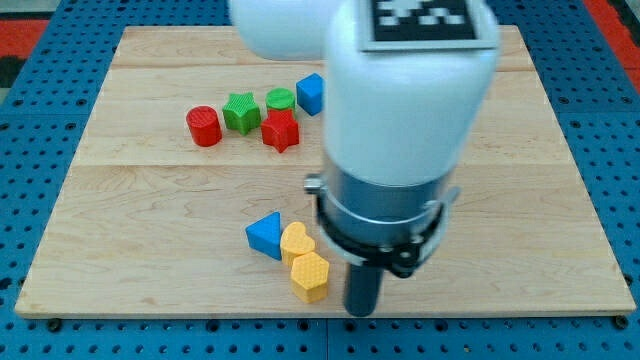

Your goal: Move the arm parallel right to blue cube

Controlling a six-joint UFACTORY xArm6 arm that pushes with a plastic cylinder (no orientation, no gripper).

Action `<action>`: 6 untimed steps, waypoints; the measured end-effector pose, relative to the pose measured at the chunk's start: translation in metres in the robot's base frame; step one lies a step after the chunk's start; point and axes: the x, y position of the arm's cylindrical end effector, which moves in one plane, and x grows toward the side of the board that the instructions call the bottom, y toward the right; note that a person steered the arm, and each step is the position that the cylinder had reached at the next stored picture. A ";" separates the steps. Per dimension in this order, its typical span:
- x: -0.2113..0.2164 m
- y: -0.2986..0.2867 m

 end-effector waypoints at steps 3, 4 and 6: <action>-0.013 -0.043; -0.016 -0.042; -0.082 0.083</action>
